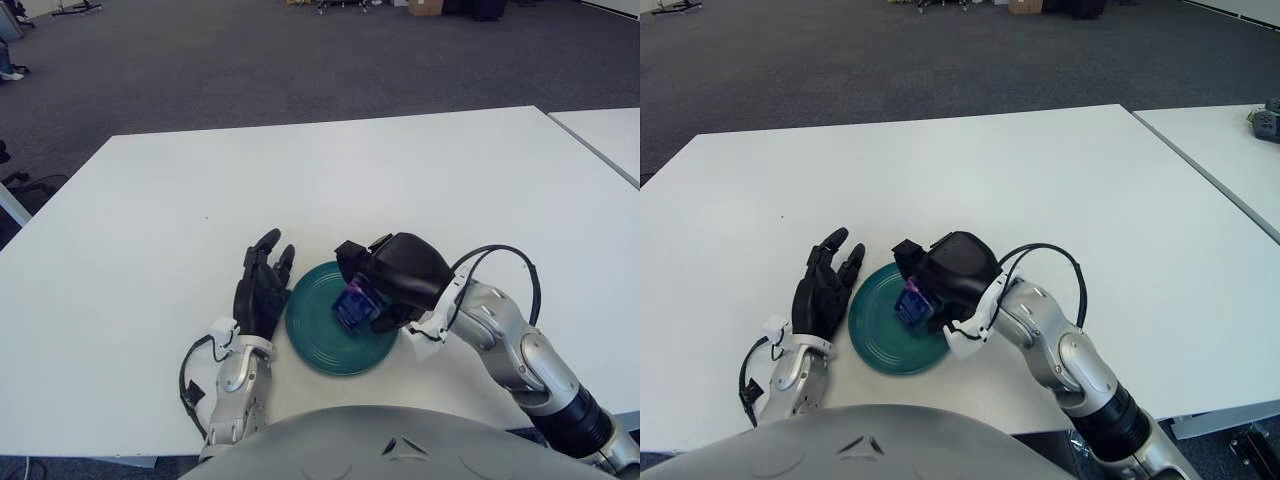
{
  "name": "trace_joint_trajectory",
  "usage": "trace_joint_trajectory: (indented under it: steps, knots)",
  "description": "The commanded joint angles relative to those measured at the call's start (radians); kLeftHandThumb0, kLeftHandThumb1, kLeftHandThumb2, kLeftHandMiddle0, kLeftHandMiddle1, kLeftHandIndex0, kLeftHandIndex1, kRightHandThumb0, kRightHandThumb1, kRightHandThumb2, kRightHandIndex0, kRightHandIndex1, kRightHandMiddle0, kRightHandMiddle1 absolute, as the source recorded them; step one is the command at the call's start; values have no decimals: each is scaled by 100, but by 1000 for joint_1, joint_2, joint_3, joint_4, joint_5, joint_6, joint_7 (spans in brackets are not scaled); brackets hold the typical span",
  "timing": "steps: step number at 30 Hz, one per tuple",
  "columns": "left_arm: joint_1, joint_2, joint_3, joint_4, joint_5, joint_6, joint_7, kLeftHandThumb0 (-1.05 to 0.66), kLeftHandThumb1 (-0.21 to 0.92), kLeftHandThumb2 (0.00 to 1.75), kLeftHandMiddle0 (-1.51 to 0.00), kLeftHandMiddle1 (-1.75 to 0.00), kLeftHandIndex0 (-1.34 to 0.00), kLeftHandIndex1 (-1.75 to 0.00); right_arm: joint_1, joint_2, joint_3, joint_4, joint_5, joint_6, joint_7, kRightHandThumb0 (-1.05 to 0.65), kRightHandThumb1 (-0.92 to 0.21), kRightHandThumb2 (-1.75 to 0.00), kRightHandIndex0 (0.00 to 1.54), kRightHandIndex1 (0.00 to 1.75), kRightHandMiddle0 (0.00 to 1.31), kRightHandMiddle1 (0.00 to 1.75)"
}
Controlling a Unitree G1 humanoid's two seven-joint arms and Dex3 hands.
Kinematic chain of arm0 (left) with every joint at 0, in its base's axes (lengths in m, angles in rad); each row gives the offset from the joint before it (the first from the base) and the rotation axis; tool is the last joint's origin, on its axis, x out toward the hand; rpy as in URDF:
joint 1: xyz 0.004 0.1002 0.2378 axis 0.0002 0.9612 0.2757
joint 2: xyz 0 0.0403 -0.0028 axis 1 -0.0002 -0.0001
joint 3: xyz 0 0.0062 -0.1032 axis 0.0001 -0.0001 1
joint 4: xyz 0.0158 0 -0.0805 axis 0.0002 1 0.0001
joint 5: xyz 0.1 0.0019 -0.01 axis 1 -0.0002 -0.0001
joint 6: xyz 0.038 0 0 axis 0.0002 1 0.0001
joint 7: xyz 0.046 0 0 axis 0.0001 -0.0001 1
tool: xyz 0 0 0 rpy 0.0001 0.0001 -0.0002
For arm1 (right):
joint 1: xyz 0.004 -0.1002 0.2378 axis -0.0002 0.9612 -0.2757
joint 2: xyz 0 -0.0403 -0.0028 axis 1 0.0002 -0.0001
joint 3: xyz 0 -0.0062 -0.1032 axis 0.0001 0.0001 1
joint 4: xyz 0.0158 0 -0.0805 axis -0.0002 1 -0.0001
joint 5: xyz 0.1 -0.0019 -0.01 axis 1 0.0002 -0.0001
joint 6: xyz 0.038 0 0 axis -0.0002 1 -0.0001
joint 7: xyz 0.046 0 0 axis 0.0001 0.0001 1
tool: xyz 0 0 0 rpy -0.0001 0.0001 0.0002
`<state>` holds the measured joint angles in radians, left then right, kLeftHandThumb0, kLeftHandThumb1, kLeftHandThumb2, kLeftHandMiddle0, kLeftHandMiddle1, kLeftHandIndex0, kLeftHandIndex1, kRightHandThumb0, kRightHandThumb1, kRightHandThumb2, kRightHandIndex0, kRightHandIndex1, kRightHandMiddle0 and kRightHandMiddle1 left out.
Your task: Put the gum into the plate.
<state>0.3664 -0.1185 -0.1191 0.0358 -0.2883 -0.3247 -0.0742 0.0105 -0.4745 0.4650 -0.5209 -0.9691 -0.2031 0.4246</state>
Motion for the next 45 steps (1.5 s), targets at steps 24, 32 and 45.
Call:
trace_joint_trajectory:
  steps: [24,32,45]
  knots:
    - [13,-43,-19,79,92,-53,55,-99,92,102,-27,0,0,-66,10,20,-57,28,-9,-13,-37,-105,-92,-98,5,0,0,19]
    - [12,-40,-19,81,66,-53,38,-98,92,102,-24,0,0,-64,34,57,-64,35,8,2,-70,-105,-92,-94,8,1,0,23]
    - [11,-31,-19,94,79,-67,36,-101,92,100,-19,0,0,-60,42,96,-78,40,81,33,-70,-105,-92,-93,8,0,0,20]
